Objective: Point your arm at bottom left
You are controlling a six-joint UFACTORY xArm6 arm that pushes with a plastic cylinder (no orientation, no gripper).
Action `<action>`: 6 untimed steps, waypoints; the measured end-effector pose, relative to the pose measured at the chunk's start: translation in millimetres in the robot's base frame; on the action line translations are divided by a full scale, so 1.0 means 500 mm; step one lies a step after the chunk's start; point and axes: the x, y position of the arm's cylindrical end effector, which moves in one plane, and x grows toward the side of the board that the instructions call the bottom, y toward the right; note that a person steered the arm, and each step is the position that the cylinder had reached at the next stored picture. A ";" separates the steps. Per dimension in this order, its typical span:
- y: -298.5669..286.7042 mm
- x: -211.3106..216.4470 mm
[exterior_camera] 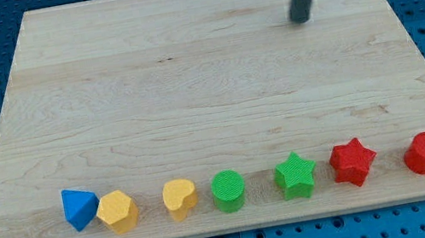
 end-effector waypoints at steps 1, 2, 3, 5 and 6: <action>-0.148 0.077; -0.306 0.153; -0.452 0.215; -0.765 0.333; -0.849 0.386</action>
